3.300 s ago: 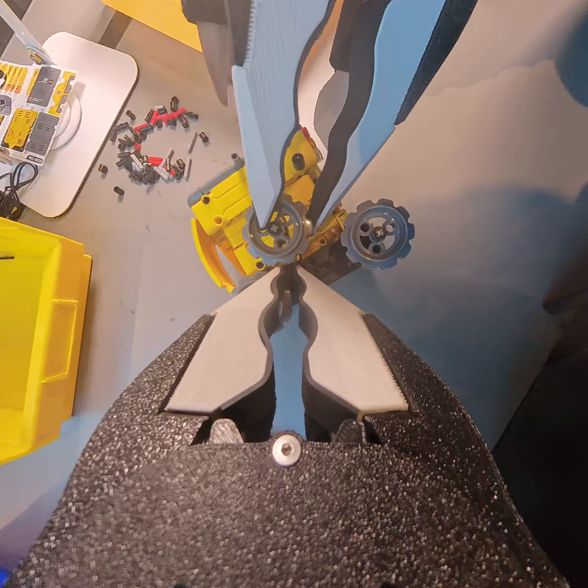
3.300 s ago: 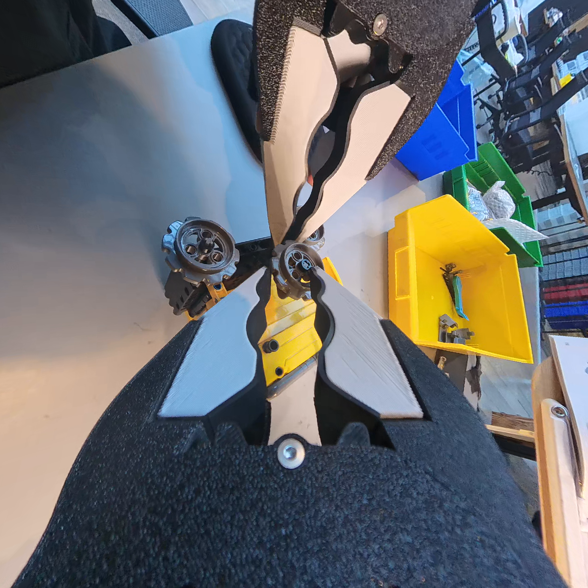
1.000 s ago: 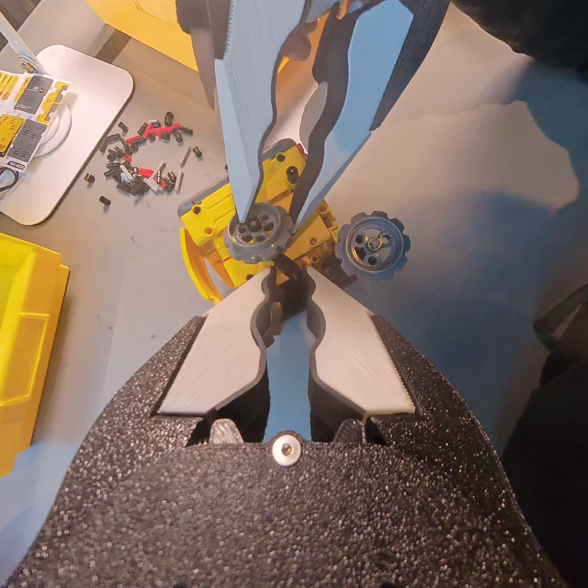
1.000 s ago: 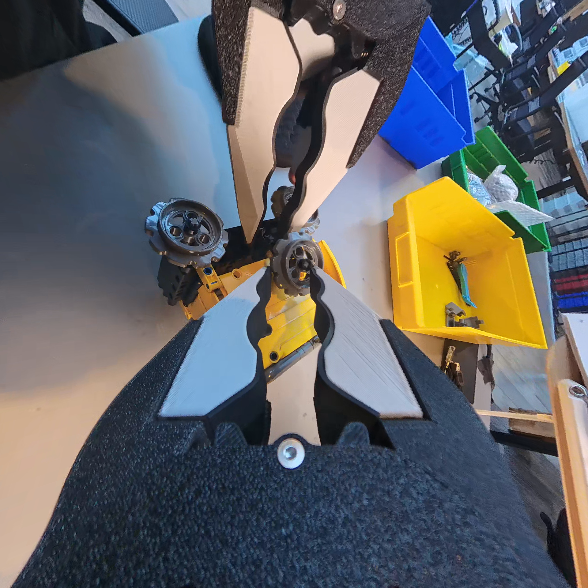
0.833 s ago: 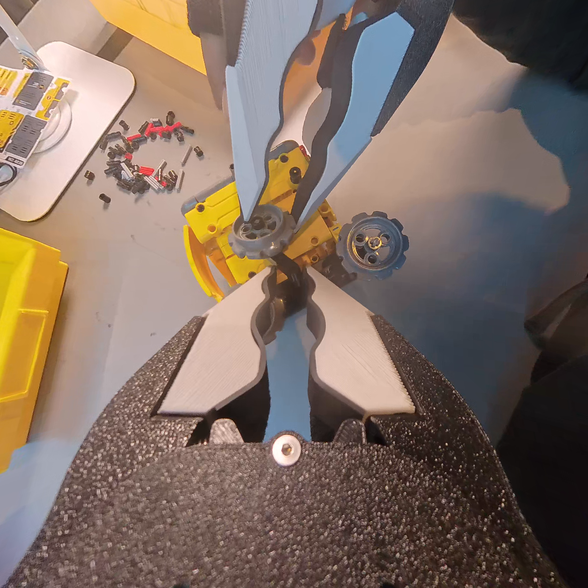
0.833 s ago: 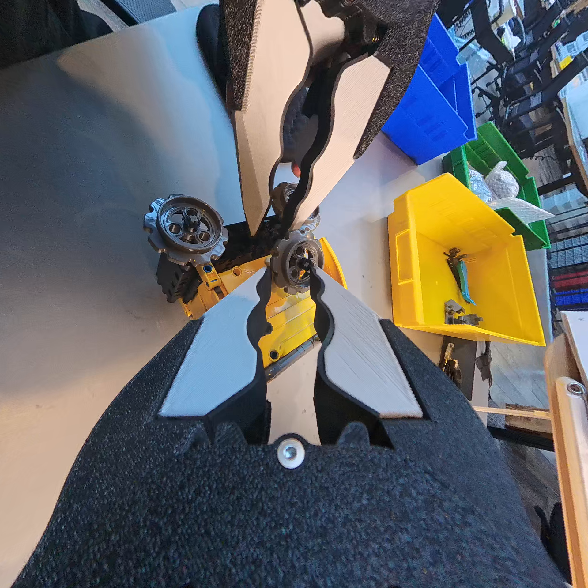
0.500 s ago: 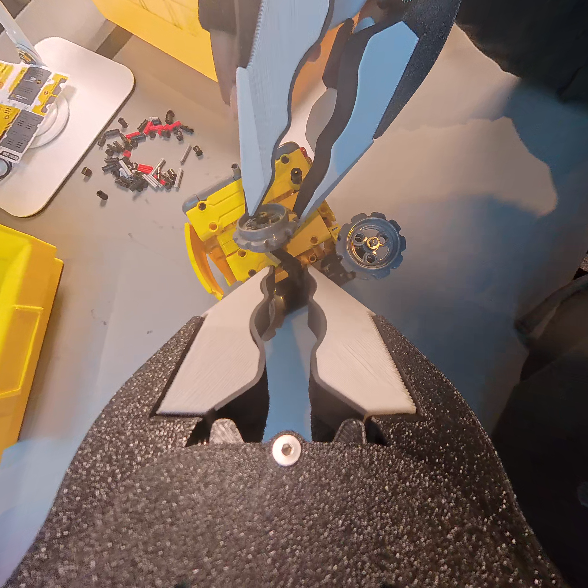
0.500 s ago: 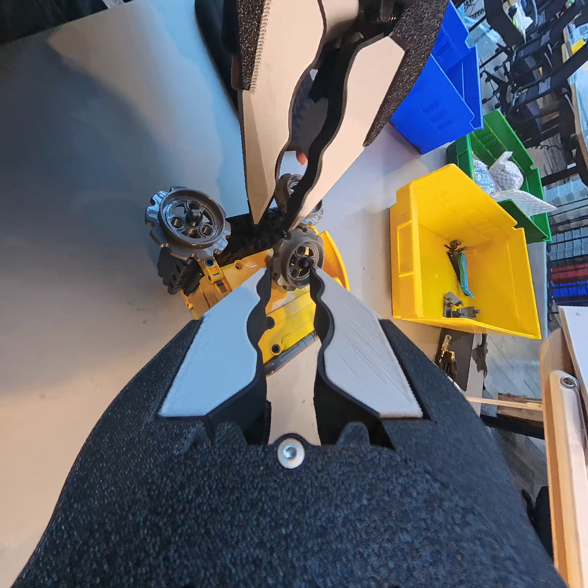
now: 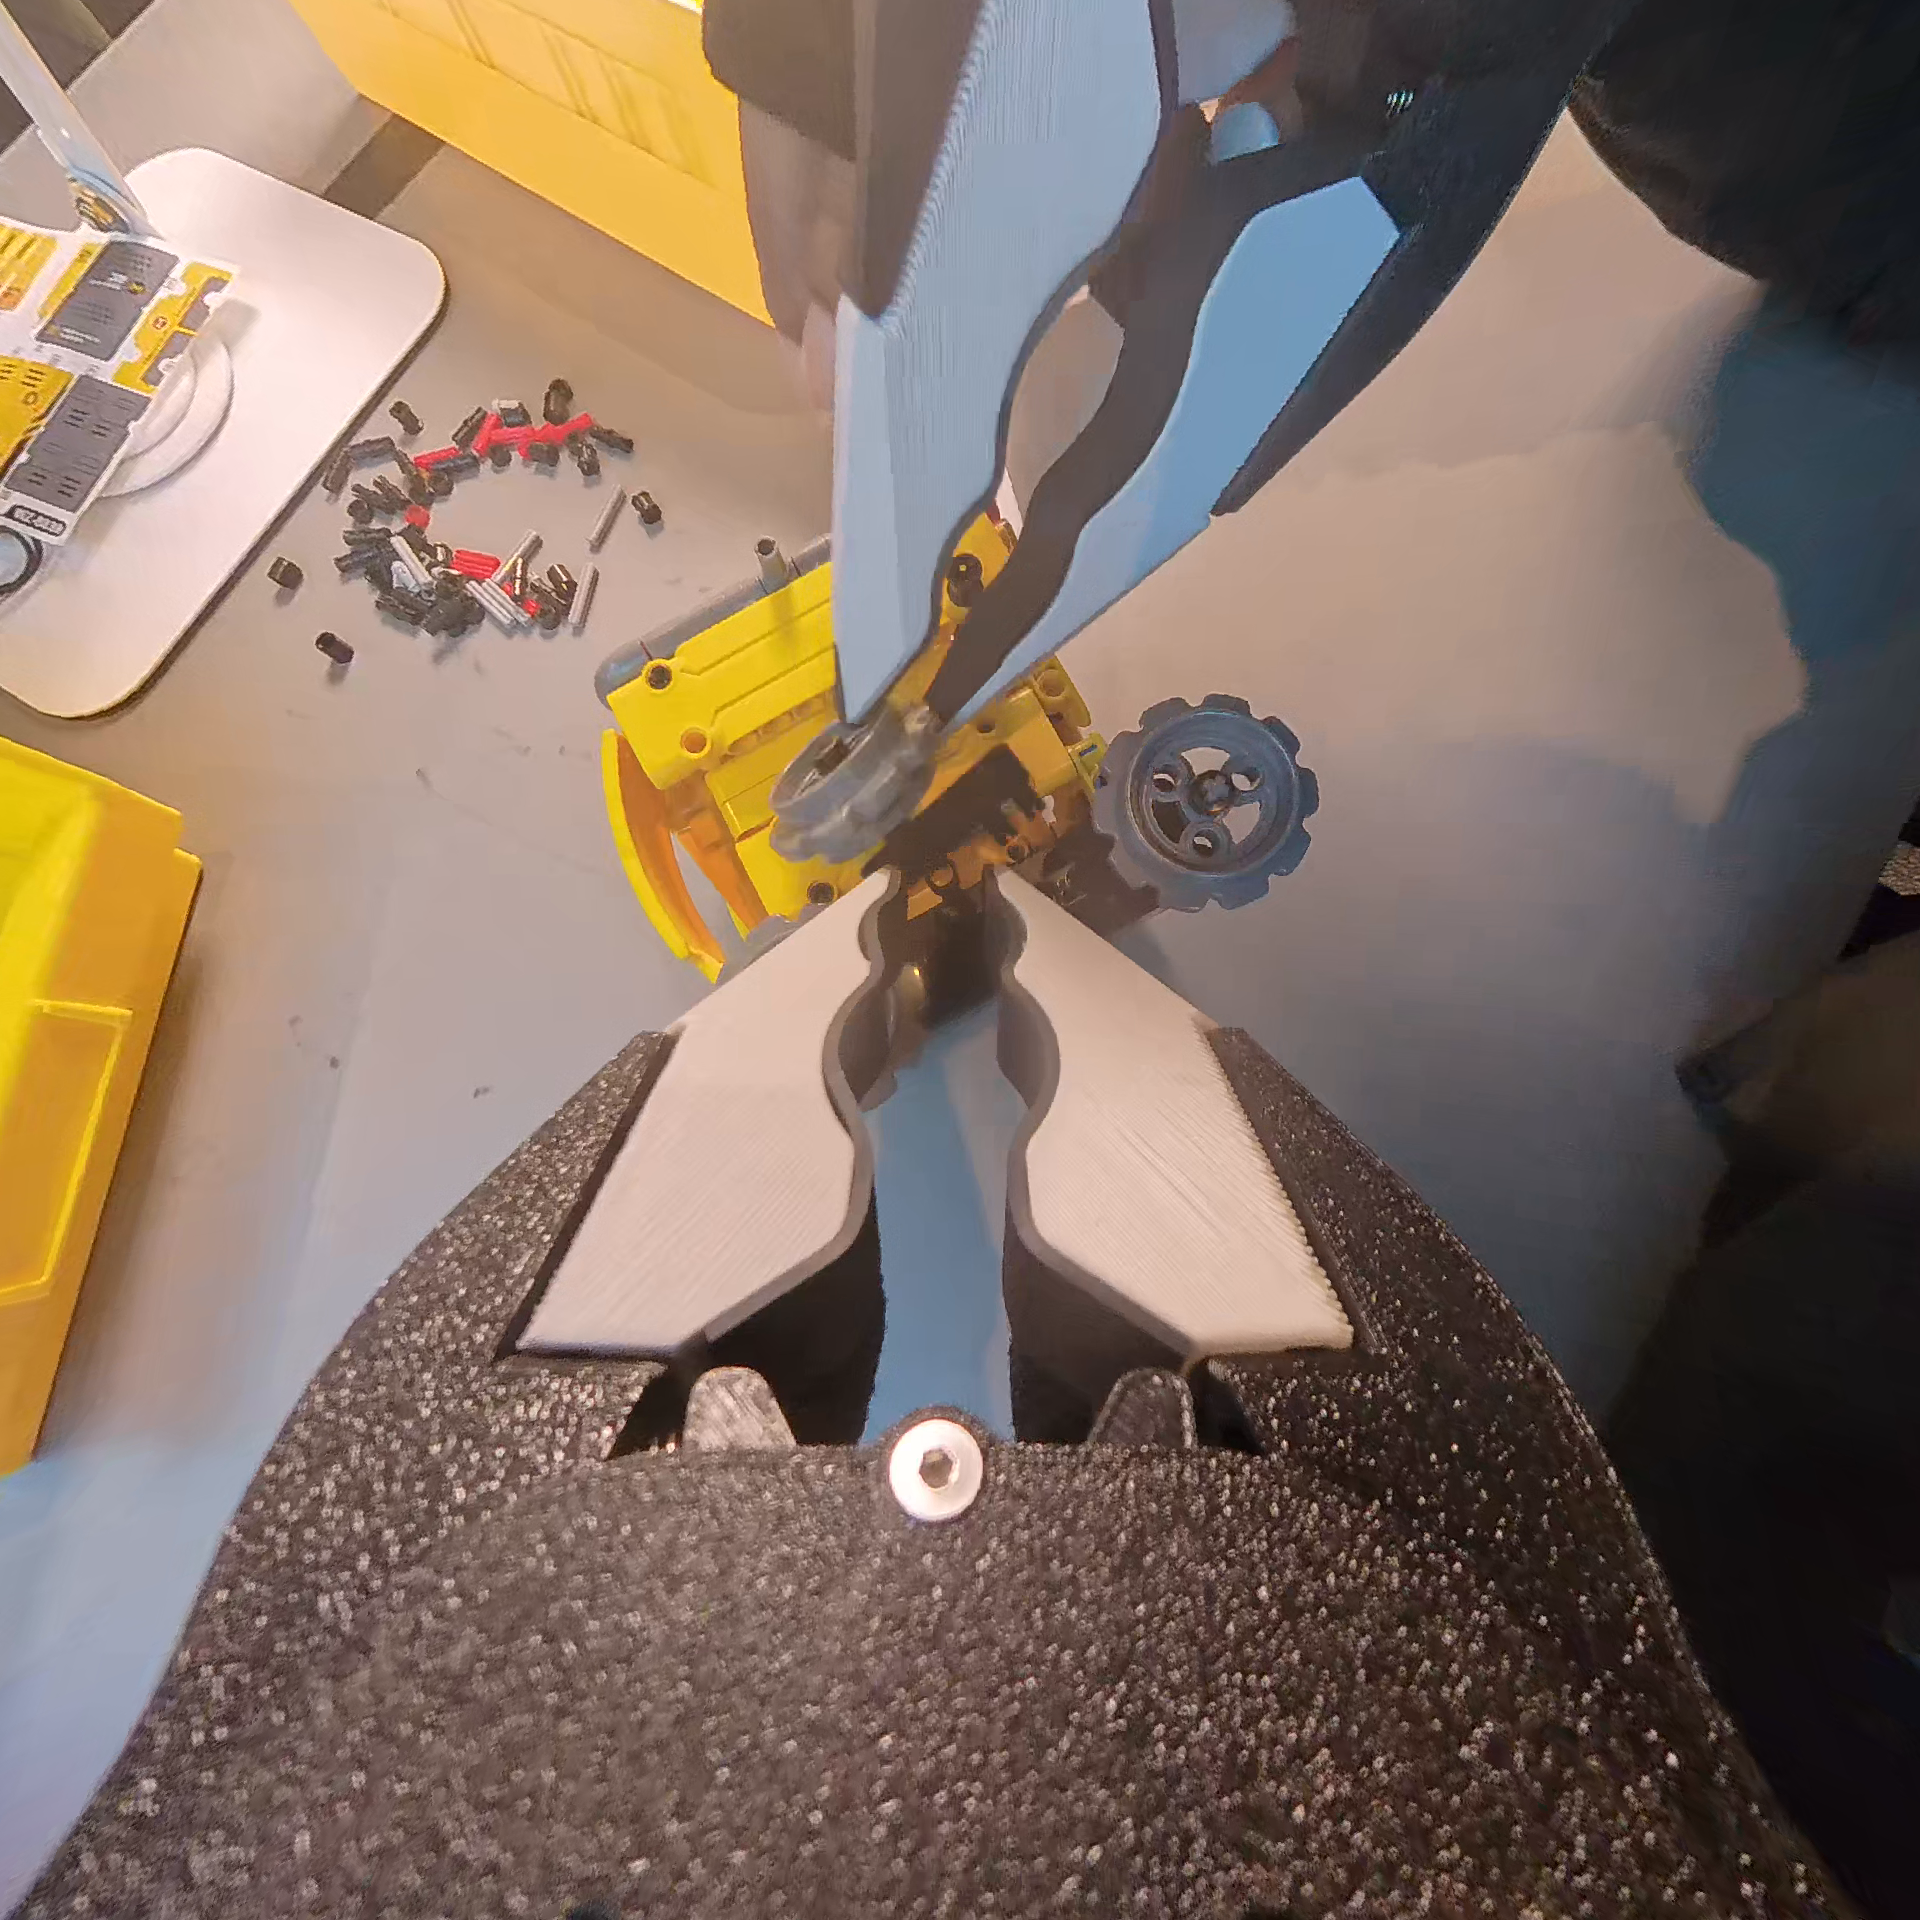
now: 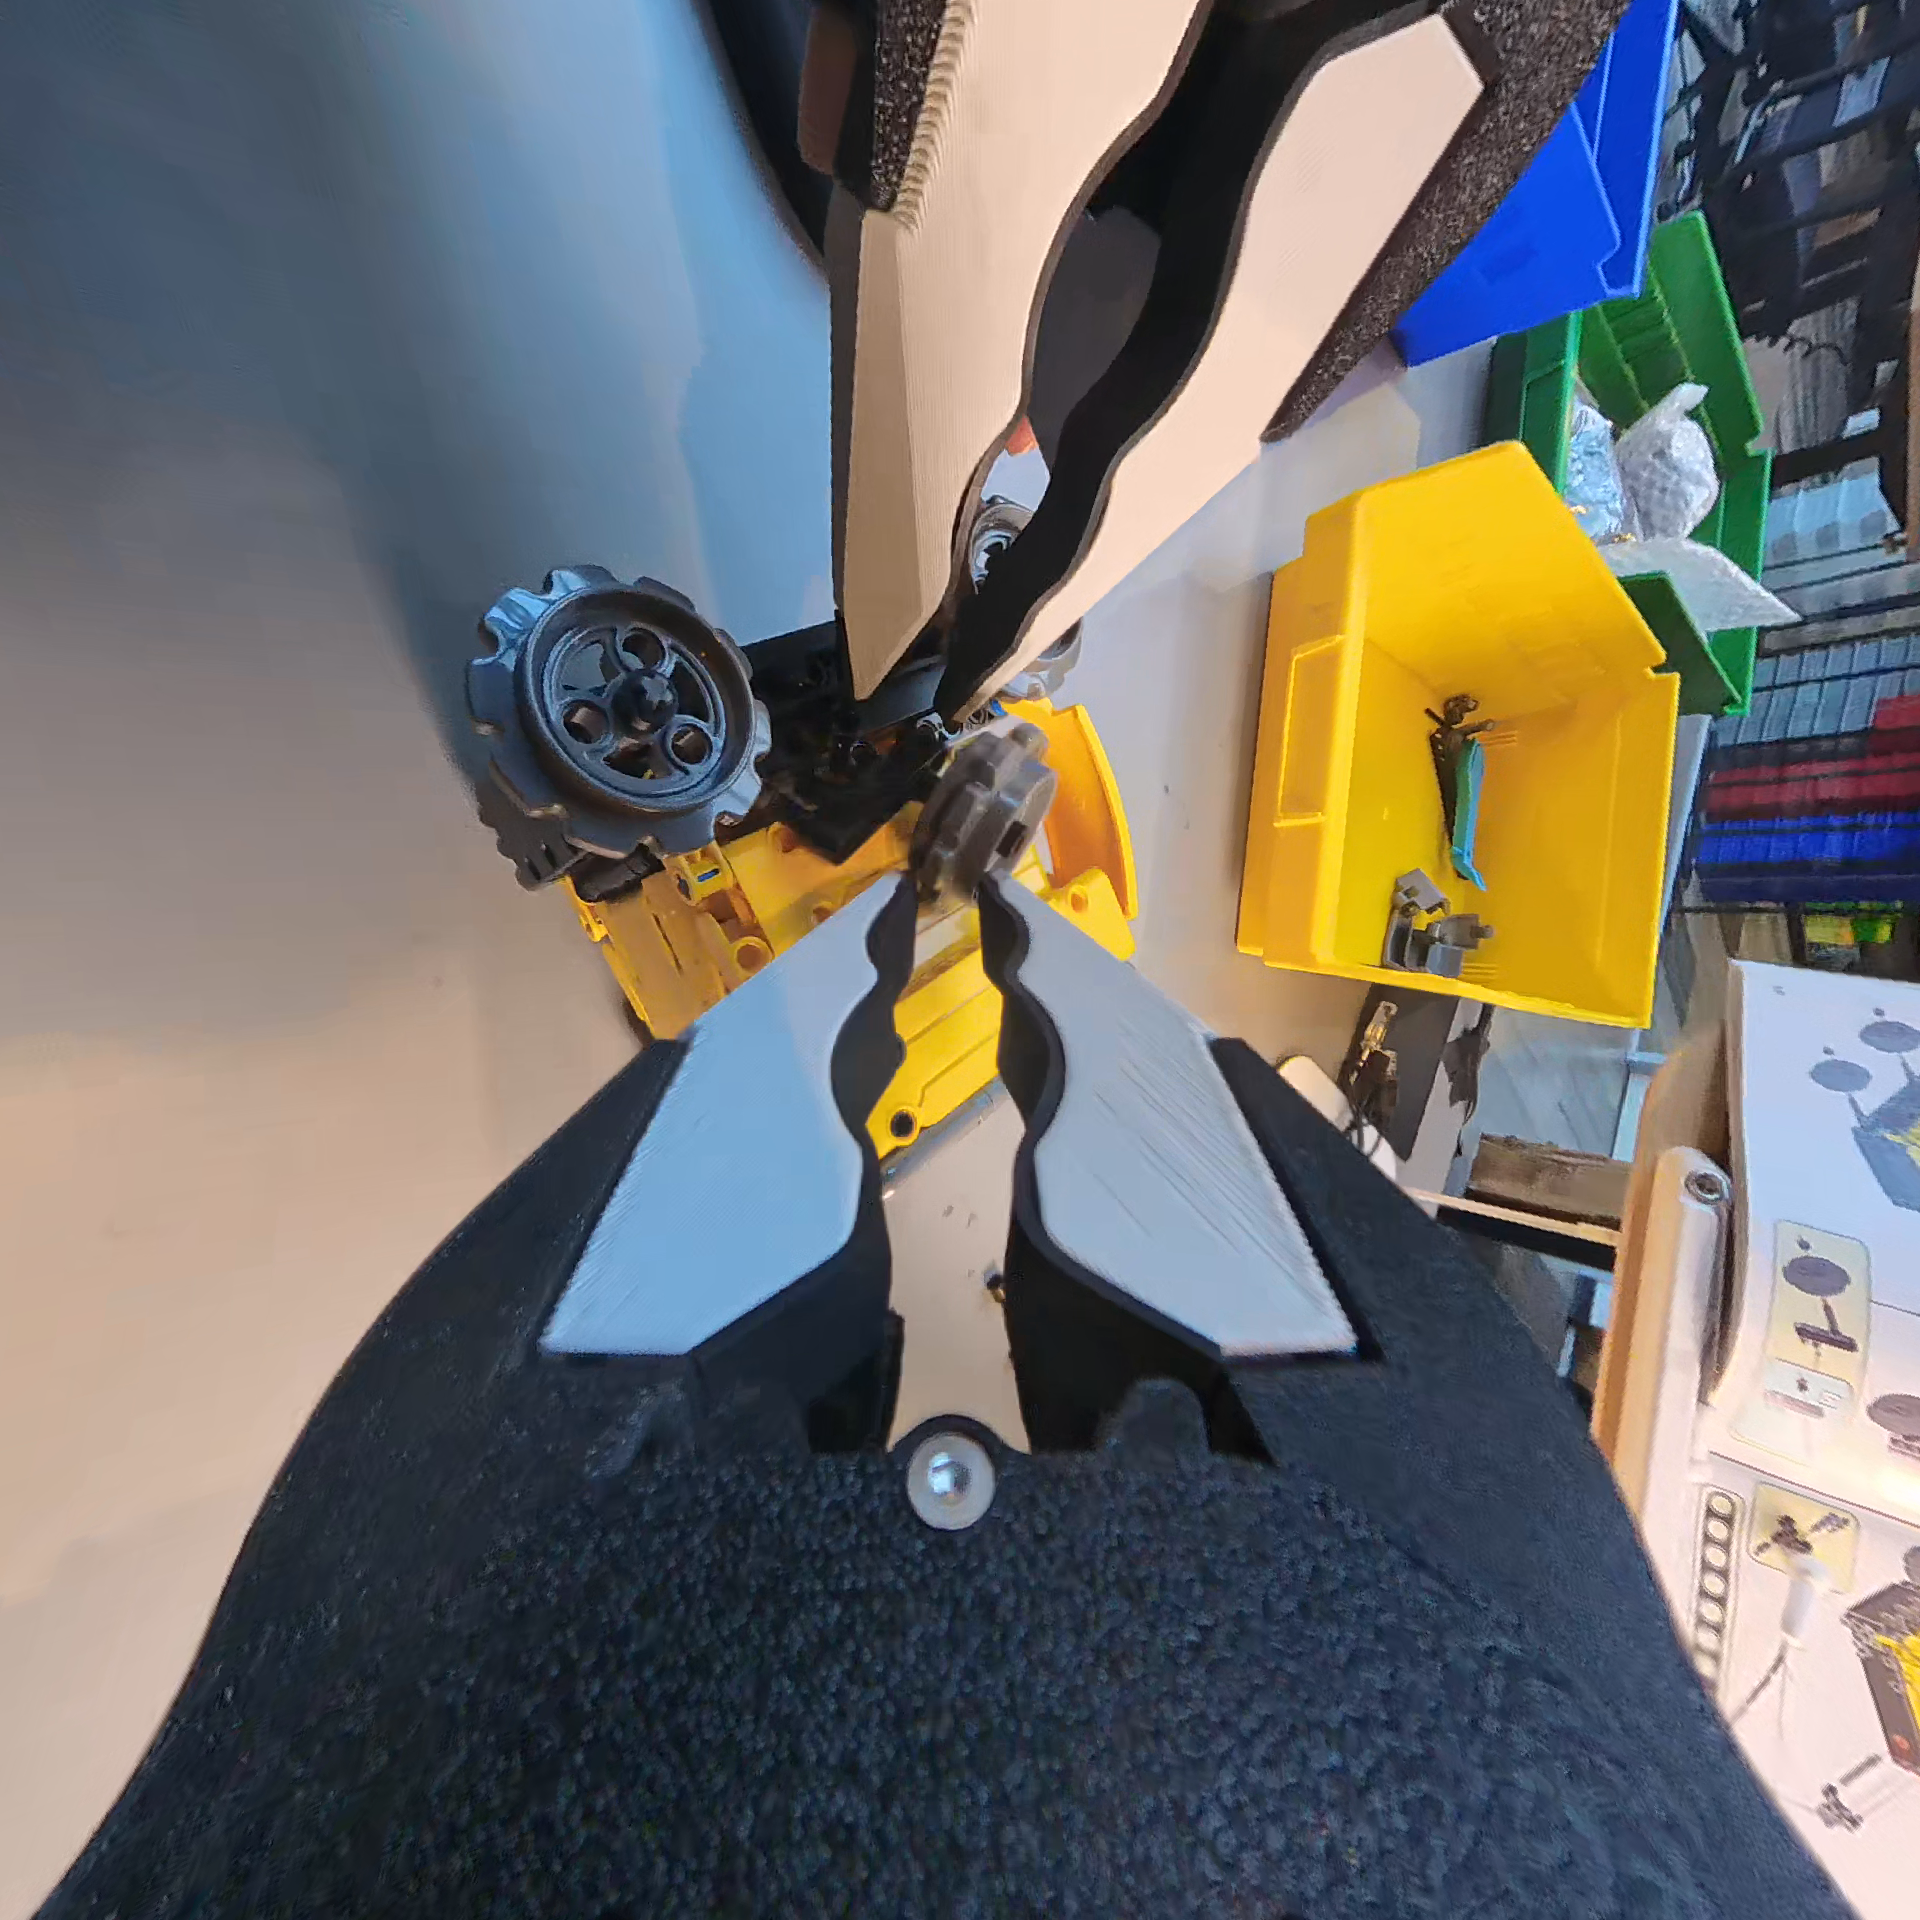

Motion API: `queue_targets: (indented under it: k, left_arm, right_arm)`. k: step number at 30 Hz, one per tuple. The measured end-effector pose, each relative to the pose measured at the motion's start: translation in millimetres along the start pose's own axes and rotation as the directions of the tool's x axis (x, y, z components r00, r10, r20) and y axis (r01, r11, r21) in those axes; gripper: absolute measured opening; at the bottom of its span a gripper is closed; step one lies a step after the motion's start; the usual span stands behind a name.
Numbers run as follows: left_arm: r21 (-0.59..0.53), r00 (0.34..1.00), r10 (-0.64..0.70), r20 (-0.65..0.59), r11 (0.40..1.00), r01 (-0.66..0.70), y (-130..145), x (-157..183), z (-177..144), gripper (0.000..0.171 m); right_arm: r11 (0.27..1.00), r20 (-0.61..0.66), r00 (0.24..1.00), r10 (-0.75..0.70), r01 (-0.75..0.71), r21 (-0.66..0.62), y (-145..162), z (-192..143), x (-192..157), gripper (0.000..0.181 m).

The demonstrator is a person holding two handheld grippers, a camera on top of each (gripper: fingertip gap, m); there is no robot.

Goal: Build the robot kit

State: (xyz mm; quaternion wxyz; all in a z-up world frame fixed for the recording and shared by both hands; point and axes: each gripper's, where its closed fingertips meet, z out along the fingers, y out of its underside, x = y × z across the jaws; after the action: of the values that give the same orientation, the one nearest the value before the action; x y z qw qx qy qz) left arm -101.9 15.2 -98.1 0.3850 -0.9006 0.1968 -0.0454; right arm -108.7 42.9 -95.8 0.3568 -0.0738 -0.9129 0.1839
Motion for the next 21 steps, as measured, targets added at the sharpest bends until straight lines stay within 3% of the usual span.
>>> queue_targets:
  k: [9, 13, 15, 17, 21]
  left_arm:
    - [0.086, 1.000, 0.016, 0.008, 0.996, -0.017, -7.8, -17.1, -11.2, 0.019]
    - [0.087, 0.986, 0.039, -0.162, 0.996, -0.025, -10.4, -16.2, -4.1, 0.035]
    - [0.092, 0.970, 0.056, -0.238, 0.995, -0.035, -13.1, -14.0, -0.6, 0.033]
    - [0.125, 0.962, 0.118, -0.248, 0.988, -0.089, -16.2, -16.8, 2.7, 0.018]
    - [0.212, 0.933, 0.277, -0.230, 0.950, -0.230, -20.3, -18.8, 1.9, 0.012]
  right_arm:
    - [0.992, 0.030, 0.992, 0.123, -0.123, -0.003, 6.4, -4.5, 1.0, 0.013]
    - [0.974, 0.065, 0.973, 0.223, -0.225, 0.035, 8.0, -8.5, -4.0, 0.016]
    - [0.956, 0.092, 0.955, 0.282, -0.288, 0.057, 7.0, -10.6, -9.4, 0.018]
    - [0.934, 0.102, 0.935, 0.339, -0.347, 0.084, 4.9, -13.0, -12.9, 0.018]
    - [0.878, 0.067, 0.890, 0.450, -0.455, 0.147, 2.1, -18.7, -10.0, 0.018]
